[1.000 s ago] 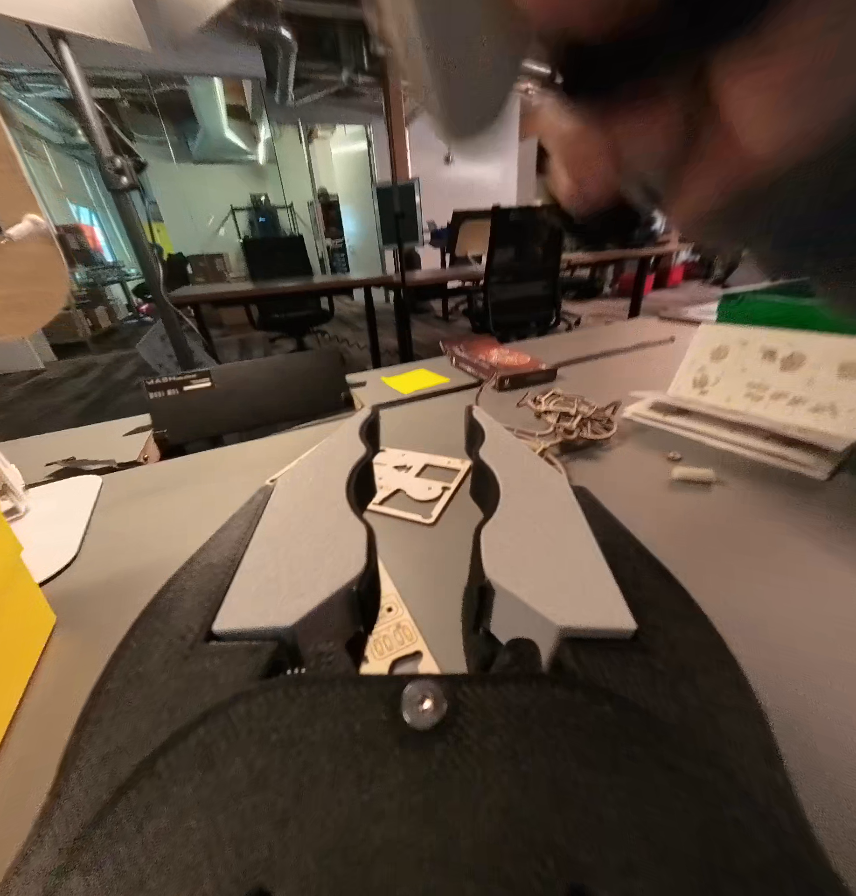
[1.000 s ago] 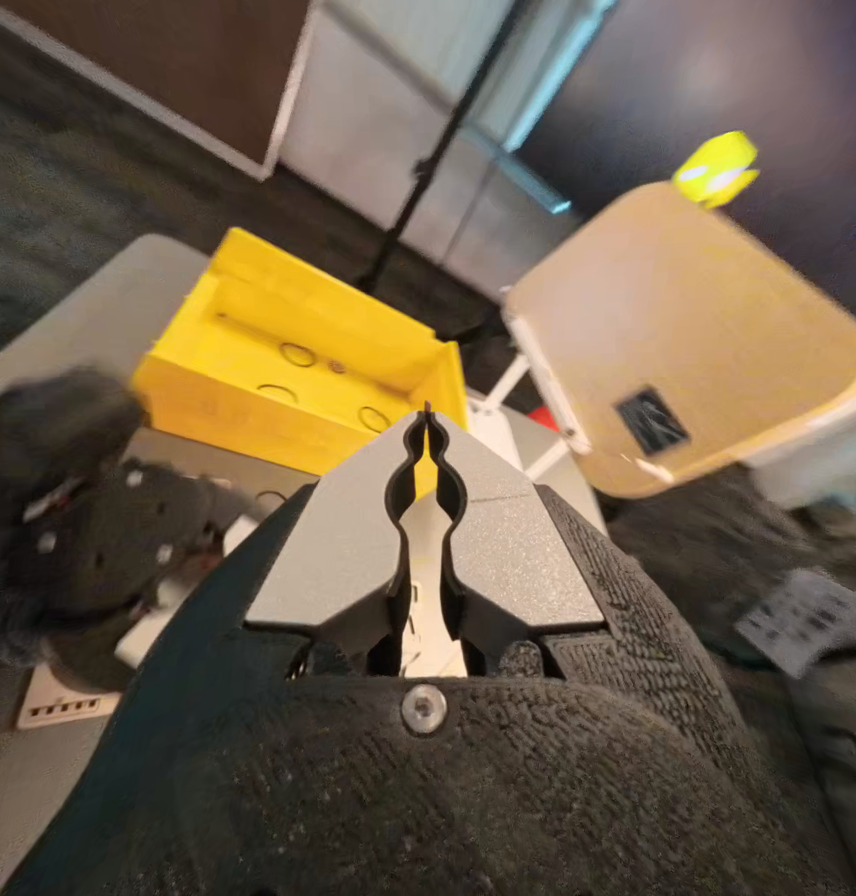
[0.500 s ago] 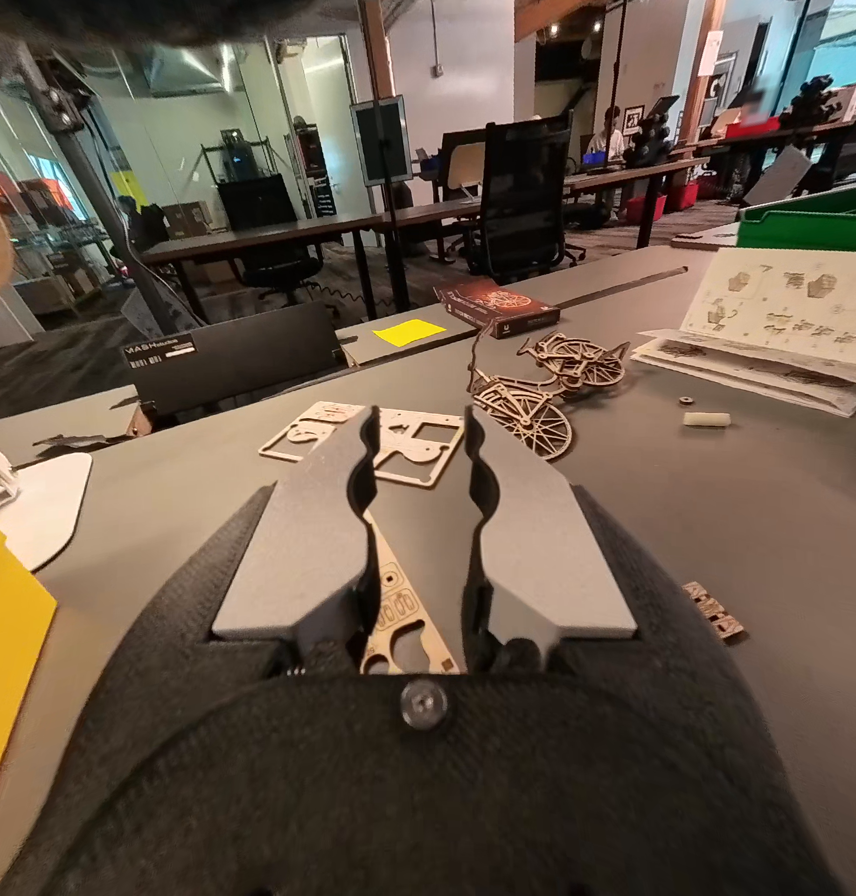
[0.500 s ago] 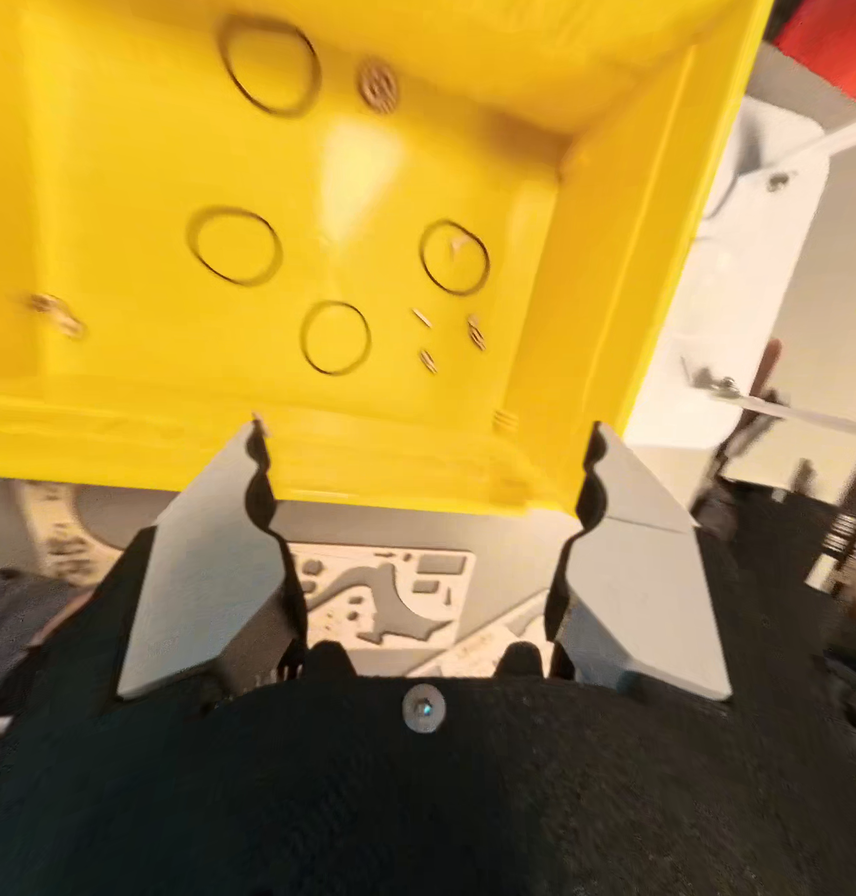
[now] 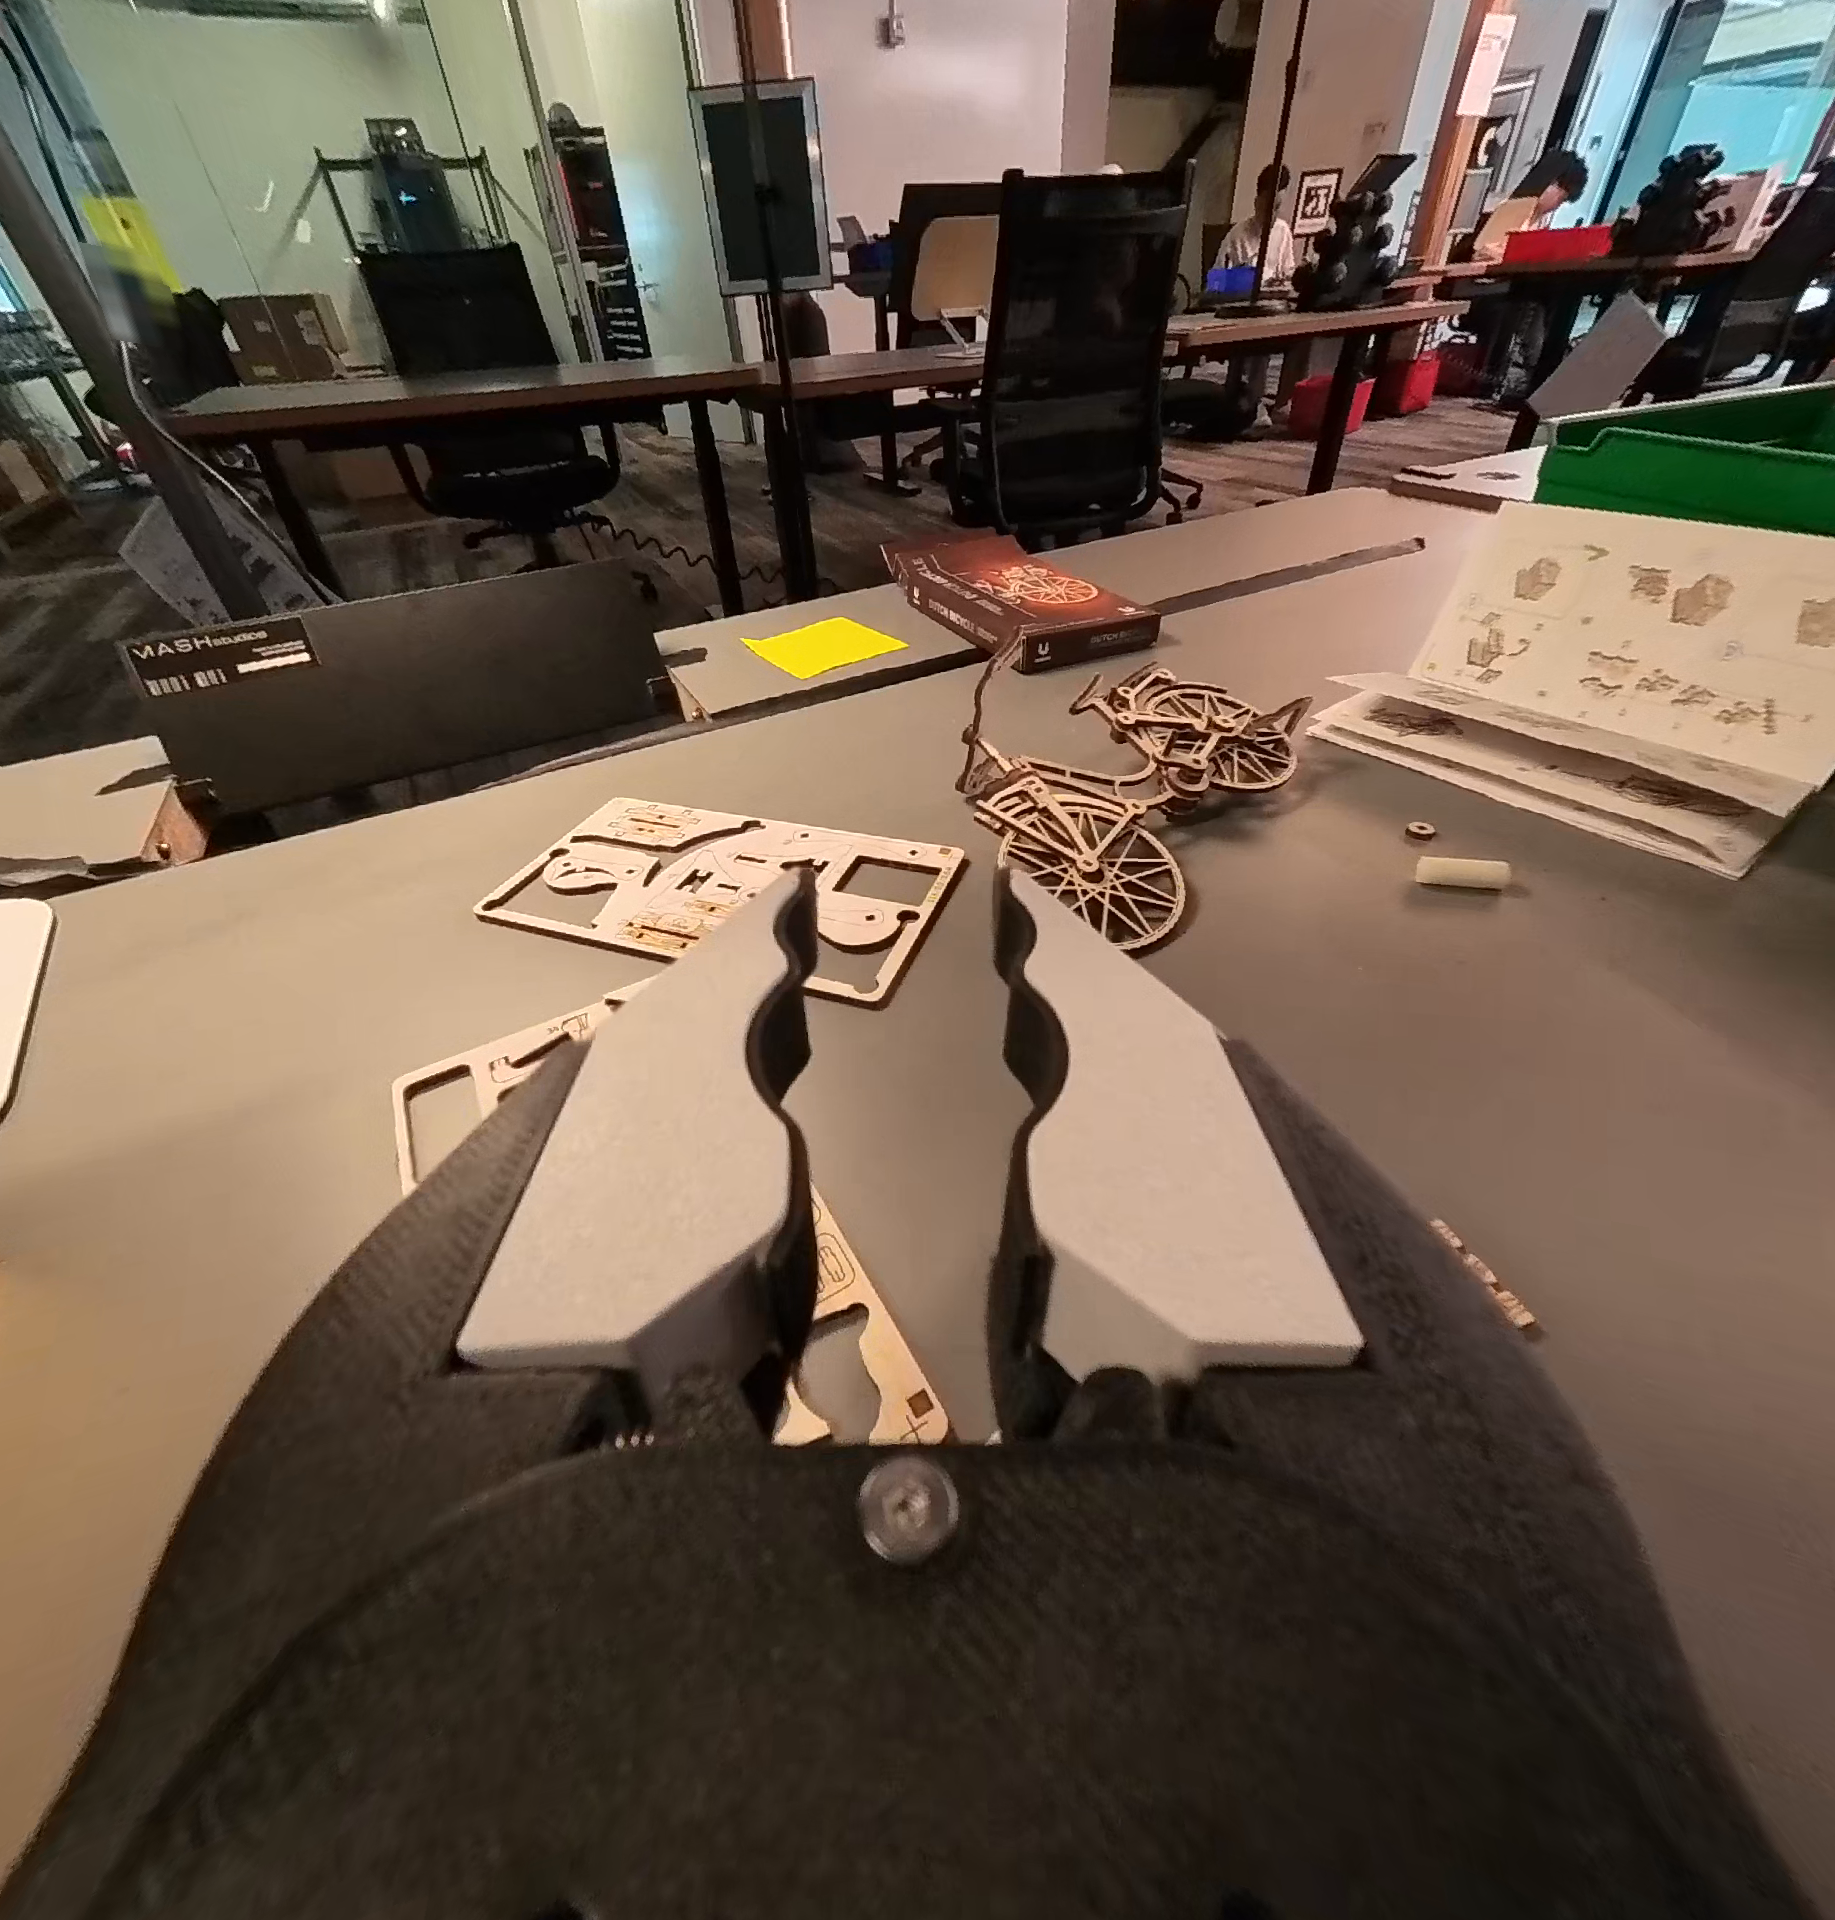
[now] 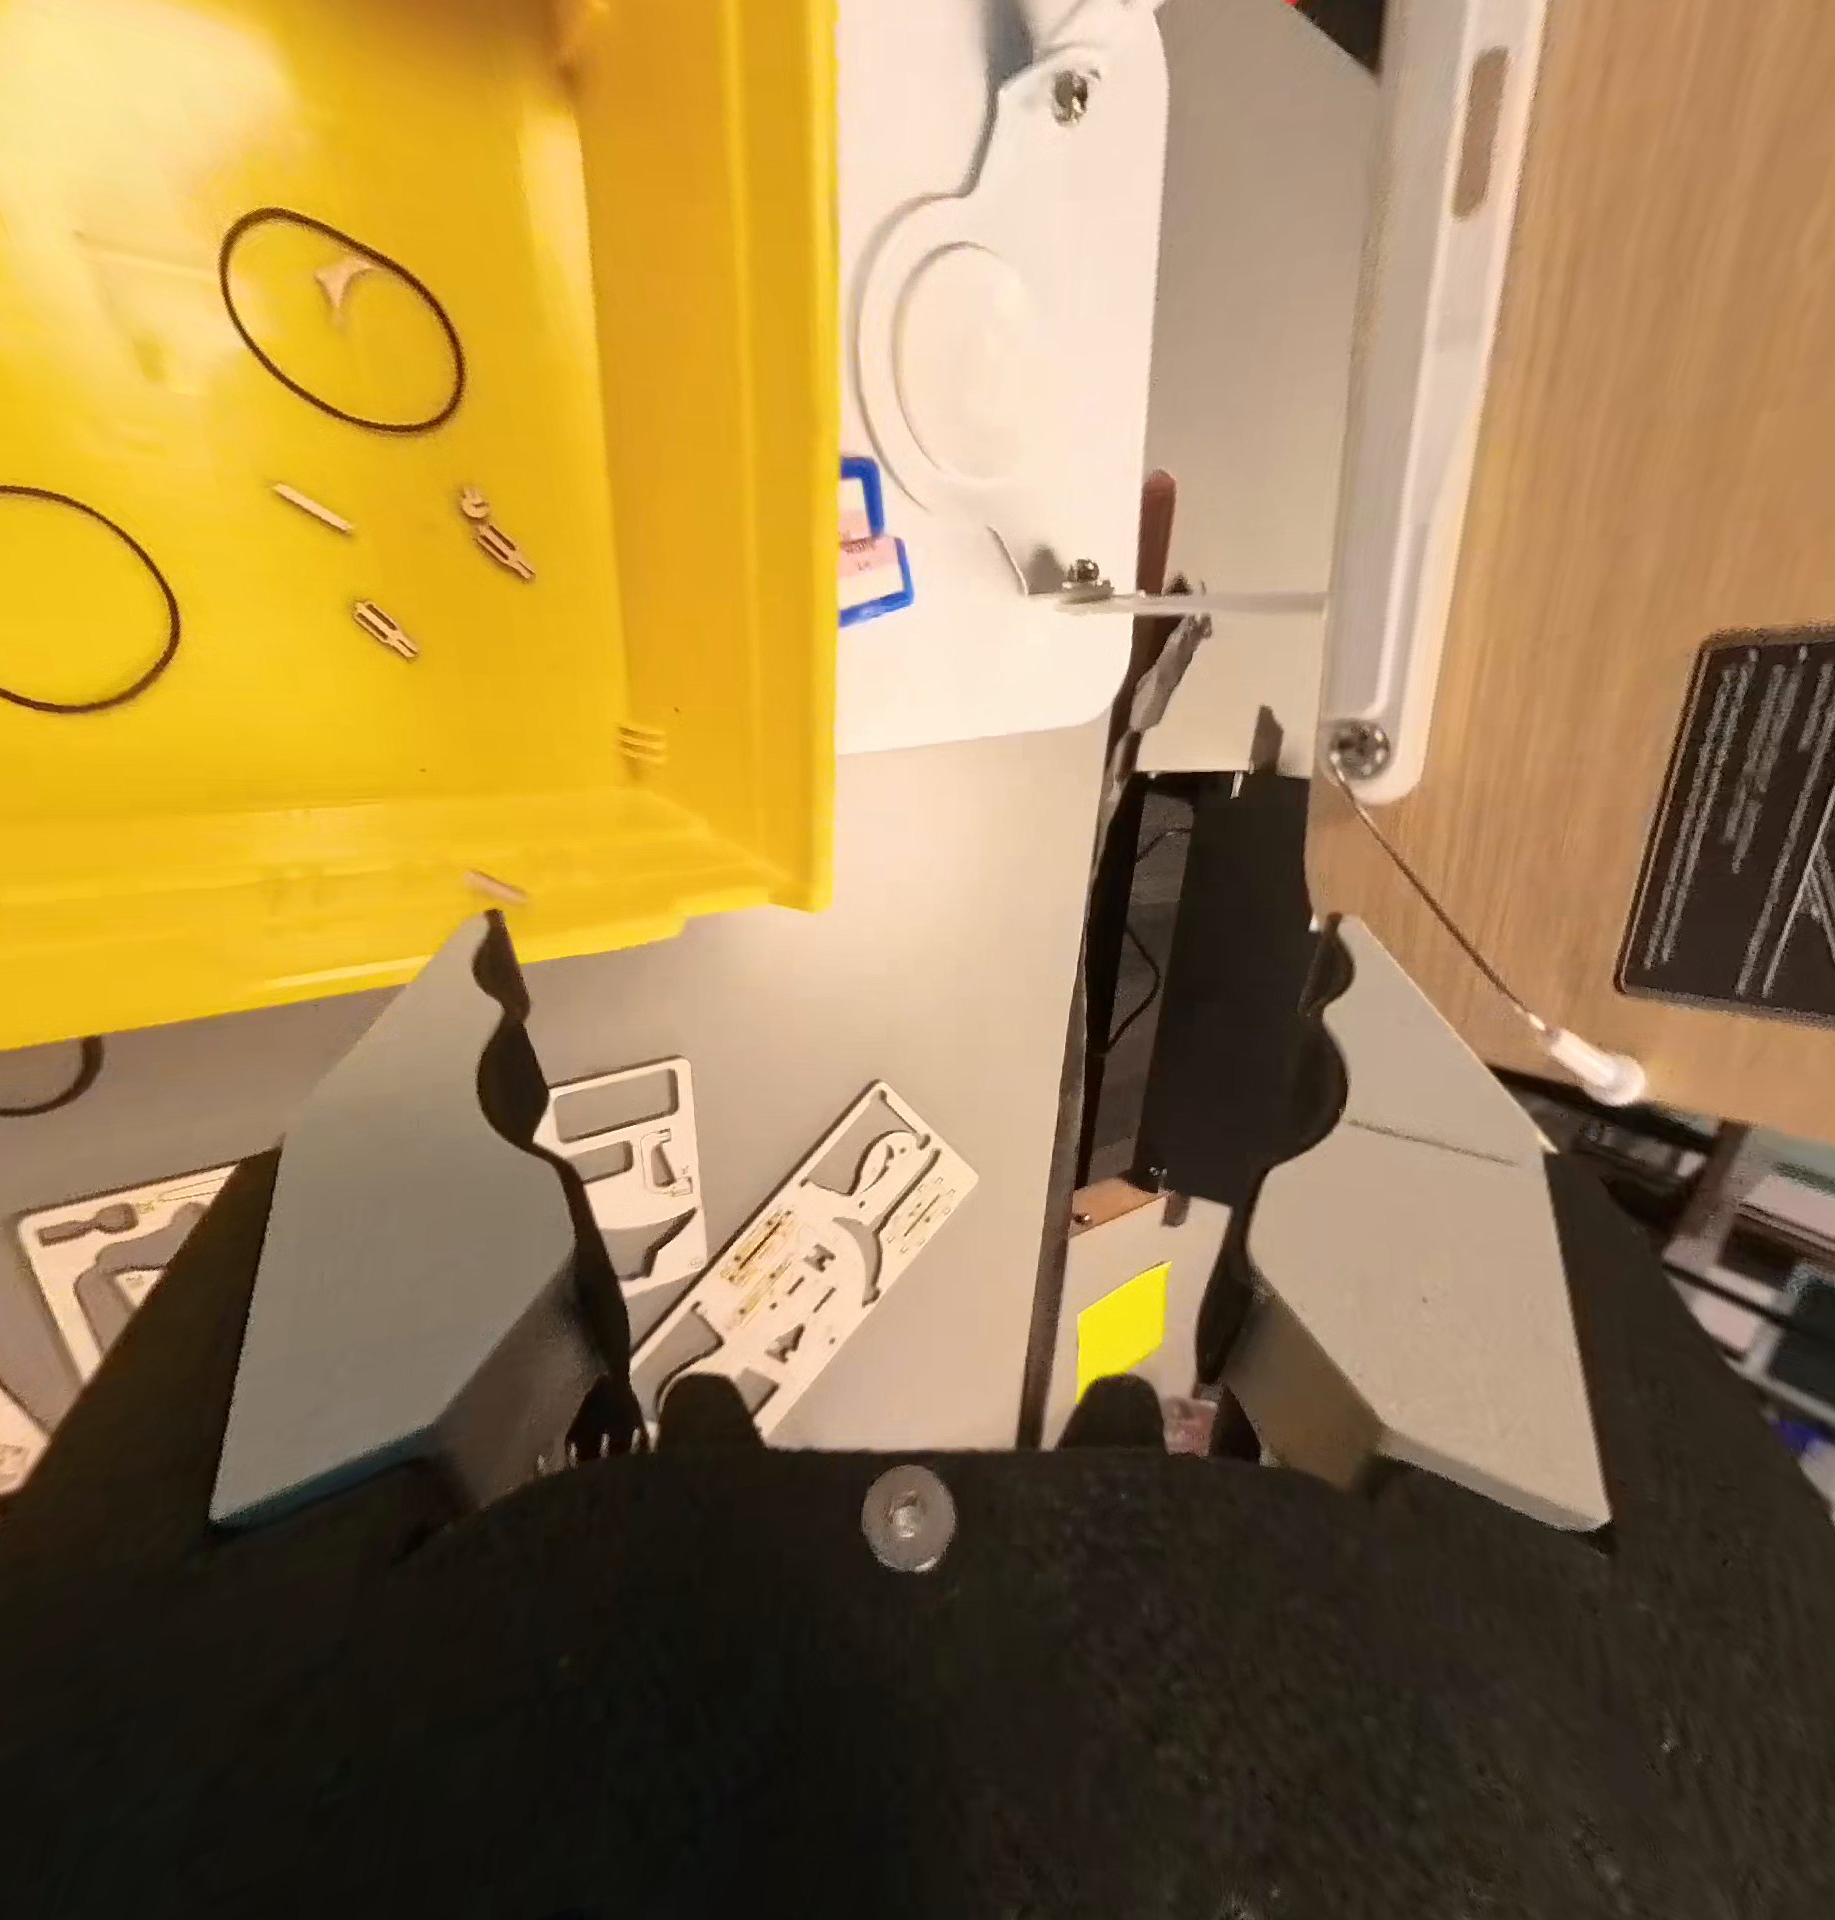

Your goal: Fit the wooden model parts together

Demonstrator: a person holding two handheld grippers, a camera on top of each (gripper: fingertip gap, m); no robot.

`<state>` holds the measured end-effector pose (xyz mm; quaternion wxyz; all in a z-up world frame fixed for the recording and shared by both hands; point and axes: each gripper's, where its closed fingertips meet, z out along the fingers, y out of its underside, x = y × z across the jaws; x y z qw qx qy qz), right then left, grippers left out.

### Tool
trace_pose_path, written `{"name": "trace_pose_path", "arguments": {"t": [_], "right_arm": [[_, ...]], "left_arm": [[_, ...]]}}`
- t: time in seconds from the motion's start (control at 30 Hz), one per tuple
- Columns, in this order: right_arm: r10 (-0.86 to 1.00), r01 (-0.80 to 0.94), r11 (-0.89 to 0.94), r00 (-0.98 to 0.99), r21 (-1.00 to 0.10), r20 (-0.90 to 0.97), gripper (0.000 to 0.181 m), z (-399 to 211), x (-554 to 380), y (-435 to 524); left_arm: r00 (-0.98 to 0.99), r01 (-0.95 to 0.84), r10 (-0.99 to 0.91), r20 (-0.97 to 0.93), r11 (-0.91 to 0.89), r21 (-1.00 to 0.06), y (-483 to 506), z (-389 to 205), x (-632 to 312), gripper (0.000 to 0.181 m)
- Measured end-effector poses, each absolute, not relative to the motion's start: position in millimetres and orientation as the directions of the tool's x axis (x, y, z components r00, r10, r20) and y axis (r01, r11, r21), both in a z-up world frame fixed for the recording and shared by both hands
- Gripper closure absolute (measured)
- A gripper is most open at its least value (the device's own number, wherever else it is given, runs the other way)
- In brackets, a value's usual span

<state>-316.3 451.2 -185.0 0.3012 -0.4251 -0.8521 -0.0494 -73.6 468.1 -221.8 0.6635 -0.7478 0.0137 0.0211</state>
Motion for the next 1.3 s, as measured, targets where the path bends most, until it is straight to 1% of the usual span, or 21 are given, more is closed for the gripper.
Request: {"name": "trace_pose_path", "arguments": {"t": [0.03,0.1,0.13,0.23,0.3,0.37,0.4,0.47,0.5,0.57,0.63,0.73,0.83,0.97,1.1,1.13,1.2,1.3], "right_arm": [[0.707,0.766,0.618,-0.443,-0.177,0.551,0.037,-182.5,-315.0,455.2],[0.721,0.779,0.598,-0.422,-0.186,0.55,0.037,-178.7,-311.8,462.9],[0.744,0.786,0.581,-0.409,-0.211,0.528,0.038,-178.3,-310.2,463.3],[0.809,0.781,0.54,-0.378,-0.313,0.451,0.038,-171.9,-302.5,457.4],[0.831,0.726,0.538,-0.371,-0.429,0.414,0.042,-155.3,-290.3,447.2],[0.854,0.64,0.518,-0.358,-0.568,0.377,0.054,-133.4,-262.9,438.8],[0.866,0.605,0.5,-0.348,-0.62,0.359,0.065,-125.9,-241.7,439.7],[0.897,0.583,0.438,-0.334,-0.684,0.29,0.094,-128.0,-188.4,448.8],[0.914,0.603,0.396,-0.328,-0.692,0.238,0.109,-139.3,-158.9,456.2],[0.937,0.672,0.316,-0.332,-0.67,0.109,0.14,-178.6,-101.3,466.8],[0.943,0.721,0.269,-0.333,-0.638,0.021,0.153,-222.6,-58.2,472.6],[0.948,0.756,0.229,-0.317,-0.613,-0.037,0.149,-270.1,-25.8,477.1],[0.942,0.741,0.175,-0.318,-0.648,-0.109,0.149,-286.4,-19.0,475.2],[0.926,0.765,0.14,-0.327,-0.629,-0.191,0.147,-300.9,-15.0,474.7],[0.921,0.757,0.156,-0.343,-0.635,-0.183,0.154,-306.6,-16.5,474.0],[0.921,0.752,0.159,-0.347,-0.64,-0.178,0.158,-307.0,-17.3,473.4],[0.922,0.739,0.176,-0.355,-0.651,-0.154,0.171,-308.4,-18.4,473.3],[0.935,0.705,0.22,-0.349,-0.675,-0.059,0.171,-300.9,-17.2,479.3]], "left_arm": [[0.999,-0.047,0.005,-0.048,-0.122,-0.991,468.3,-222.2,-73.3,0.149],[0.999,-0.045,-0.002,-0.045,-0.127,-0.991,469.0,-223.1,-71.8,0.149],[0.999,-0.046,-0.004,-0.046,-0.13,-0.99,469.4,-223.6,-71.3,0.149],[0.998,-0.057,-0.006,-0.057,-0.139,-0.989,469.7,-225.5,-70.6,0.149],[0.999,-0.054,-0.004,-0.054,-0.139,-0.989,468.9,-225.7,-71.4,0.149],[0.999,-0.042,0.008,-0.043,-0.13,-0.991,467.2,-223.3,-74.7,0.149],[0.999,-0.031,0.02,-0.034,-0.117,-0.993,466.1,-220.5,-77.5,0.149],[0.999,-0.005,0.045,-0.009,-0.08,-0.997,462.9,-212.9,-83.3,0.149],[0.999,0.012,0.054,0.008,-0.06,-0.998,461.2,-208.8,-85.5,0.149],[0.997,0.043,0.063,0.042,-0.014,-0.999,458.3,-200.9,-89.0,0.149],[0.996,0.067,0.064,0.067,0.013,-0.998,456.4,-195.8,-91.2,0.149],[0.996,0.066,0.062,0.069,0.049,-0.997,453.9,-190.3,-91.7,0.151],[0.996,0.043,0.073,0.045,0.028,-0.999,455.4,-195.2,-92.2,0.152],[0.998,0.028,0.059,0.028,0.004,-1.0,459.5,-200.3,-87.8,0.152],[0.999,0.01,0.046,0.009,-0.015,-1.0,462.9,-204.1,-83.6,0.152],[0.999,0.007,0.043,0.006,-0.019,-1.0,463.6,-204.9,-82.8,0.152],[0.999,0.002,0.039,0.001,-0.022,-1.0,464.4,-205.6,-81.2,0.152],[0.999,0.003,0.032,0.002,-0.029,-1.0,465.0,-207.5,-80.1,0.153]]}}
